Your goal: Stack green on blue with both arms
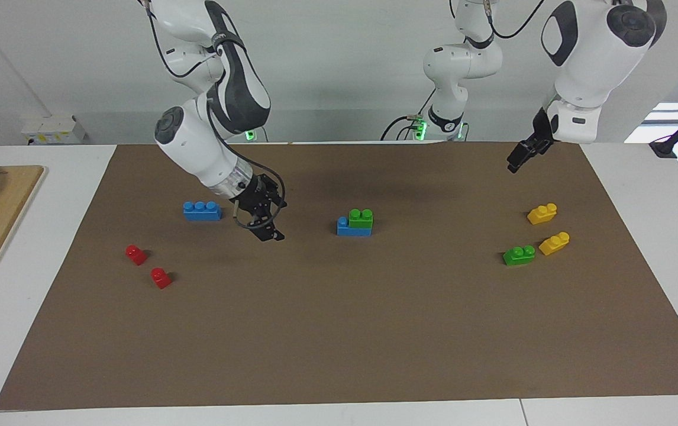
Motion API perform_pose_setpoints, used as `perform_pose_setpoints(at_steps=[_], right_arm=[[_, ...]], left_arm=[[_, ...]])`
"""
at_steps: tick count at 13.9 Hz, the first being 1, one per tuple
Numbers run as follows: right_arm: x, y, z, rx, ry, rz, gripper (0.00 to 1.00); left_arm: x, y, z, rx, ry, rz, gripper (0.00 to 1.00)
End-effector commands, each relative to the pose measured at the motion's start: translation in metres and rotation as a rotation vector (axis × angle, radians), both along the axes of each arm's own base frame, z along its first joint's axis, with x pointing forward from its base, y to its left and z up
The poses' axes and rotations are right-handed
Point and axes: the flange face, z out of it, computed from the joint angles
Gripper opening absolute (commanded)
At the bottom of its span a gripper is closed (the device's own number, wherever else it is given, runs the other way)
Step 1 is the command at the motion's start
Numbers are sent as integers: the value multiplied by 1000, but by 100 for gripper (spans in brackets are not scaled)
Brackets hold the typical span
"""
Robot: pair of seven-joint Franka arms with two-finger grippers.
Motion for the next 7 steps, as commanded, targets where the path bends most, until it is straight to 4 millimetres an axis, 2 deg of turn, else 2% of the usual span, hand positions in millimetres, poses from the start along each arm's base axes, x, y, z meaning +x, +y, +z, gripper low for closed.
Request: perform_pose_setpoints(at_steps=[1, 6, 7], right_arm=[[4, -20, 21, -53, -54, 111, 100], [1, -48, 59, -179, -164, 406, 100], [0, -54, 69, -198, -188, 481, 100]], left_arm=[[-3, 3, 0, -16, 16, -54, 100], [-2, -19, 3, -13, 0, -73, 100], [-2, -18, 2, -16, 2, -85, 100]])
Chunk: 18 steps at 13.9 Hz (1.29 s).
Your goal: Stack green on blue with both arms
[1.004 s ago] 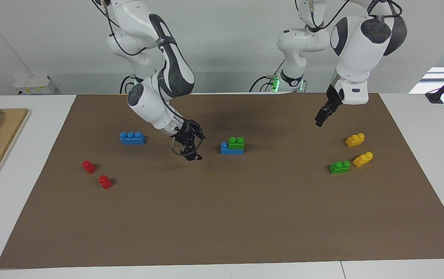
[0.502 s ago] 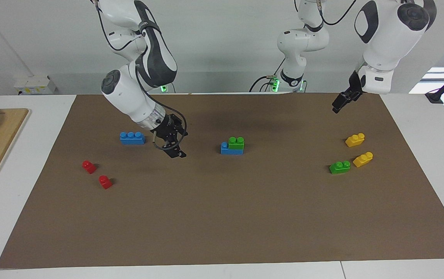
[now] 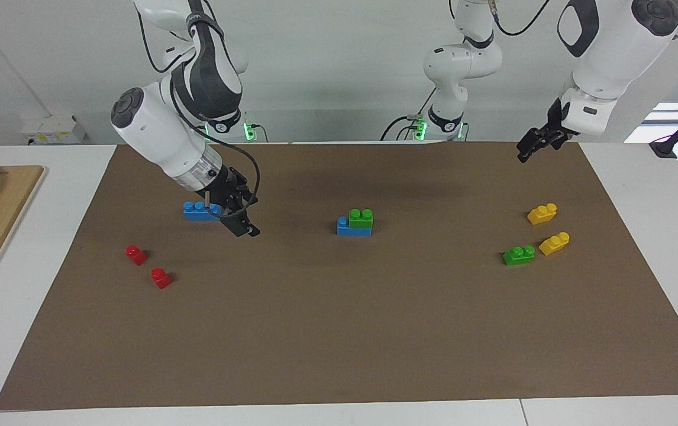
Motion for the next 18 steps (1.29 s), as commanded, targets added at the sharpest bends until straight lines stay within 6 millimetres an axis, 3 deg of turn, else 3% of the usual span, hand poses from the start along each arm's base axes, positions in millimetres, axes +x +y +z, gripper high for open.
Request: perform_pose_setpoints(at_steps=[1, 3, 5, 8, 11, 13, 16, 18], right_arm=[[-2, -24, 25, -63, -47, 197, 100], [-9, -41, 40, -90, -72, 329, 100], [-16, -58, 51, -115, -86, 446, 100], [-23, -67, 66, -183, -119, 653, 100], [-33, -70, 81, -216, -161, 903, 100], [-38, -77, 88, -234, -185, 1028, 100], [-45, -86, 94, -249, -165, 1054, 100], [-48, -86, 97, -260, -156, 1061, 100]], left_arm=[[2, 1, 0, -15, 5, -13, 100], [22, -10, -7, -33, 23, -35, 100], [38, -15, 3, -38, 8, -56, 100], [33, -25, 6, -49, 16, -209, 100], [22, -21, 15, -49, 8, -219, 100], [15, -32, 9, -47, 23, -238, 100], [13, -37, 7, -46, 28, -248, 100], [14, -31, 5, -48, 24, -237, 100]])
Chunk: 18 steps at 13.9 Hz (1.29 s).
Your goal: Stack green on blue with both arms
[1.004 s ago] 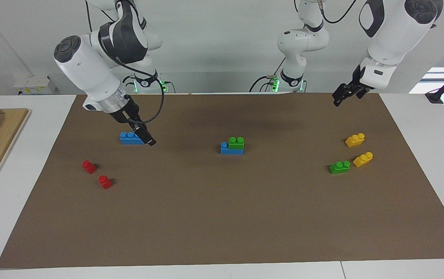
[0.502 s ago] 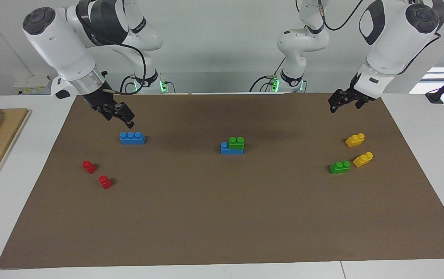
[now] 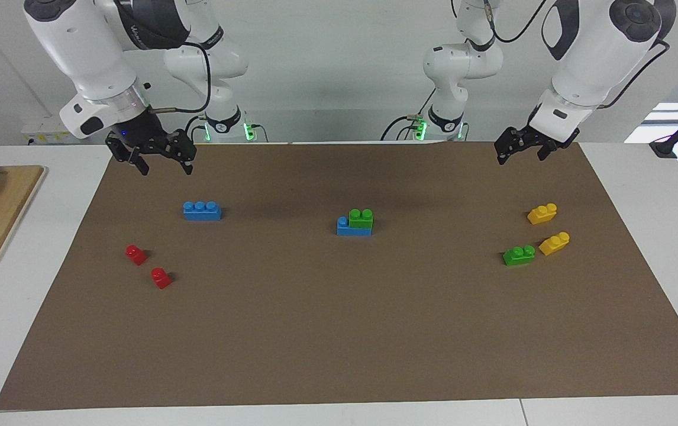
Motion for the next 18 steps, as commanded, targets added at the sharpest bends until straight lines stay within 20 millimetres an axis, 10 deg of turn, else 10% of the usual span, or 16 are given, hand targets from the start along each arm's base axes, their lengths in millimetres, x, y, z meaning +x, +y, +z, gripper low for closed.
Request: perform_pose_setpoints(at_steps=[1, 18], right_arm=[[-8, -5, 7, -25, 11, 27, 100], [-9, -15, 9, -74, 10, 23, 100]], left_arm=[[-8, 9, -1, -4, 7, -3, 100], [-1, 16, 18, -16, -63, -18, 100]])
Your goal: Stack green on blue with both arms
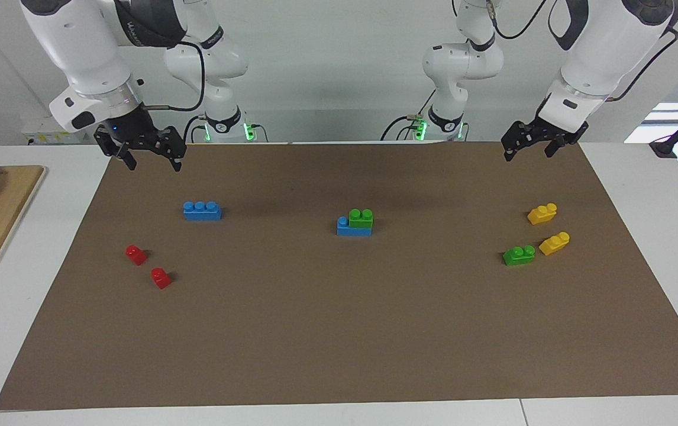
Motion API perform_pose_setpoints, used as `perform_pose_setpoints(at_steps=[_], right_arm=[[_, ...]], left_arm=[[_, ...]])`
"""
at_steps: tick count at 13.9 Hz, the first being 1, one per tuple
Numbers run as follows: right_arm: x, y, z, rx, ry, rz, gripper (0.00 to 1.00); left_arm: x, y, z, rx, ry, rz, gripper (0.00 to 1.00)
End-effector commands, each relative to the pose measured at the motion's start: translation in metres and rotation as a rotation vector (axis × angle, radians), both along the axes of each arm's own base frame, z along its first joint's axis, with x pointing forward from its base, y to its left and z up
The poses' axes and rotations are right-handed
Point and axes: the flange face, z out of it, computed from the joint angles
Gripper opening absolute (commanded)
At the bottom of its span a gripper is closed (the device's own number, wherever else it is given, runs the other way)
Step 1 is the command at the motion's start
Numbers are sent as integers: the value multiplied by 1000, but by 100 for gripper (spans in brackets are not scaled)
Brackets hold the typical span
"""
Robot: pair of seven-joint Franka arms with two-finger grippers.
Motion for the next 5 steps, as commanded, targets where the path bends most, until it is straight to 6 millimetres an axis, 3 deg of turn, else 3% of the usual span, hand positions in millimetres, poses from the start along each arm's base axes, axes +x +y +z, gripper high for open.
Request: perform_pose_setpoints(at_steps=[1, 5], right_arm=[[-5, -5, 6, -26, 0, 25, 100], [-6, -6, 8, -27, -2, 35, 100]], left_arm=[[-1, 3, 1, -6, -16, -16, 100], [0, 3, 1, -7, -19, -16, 100]])
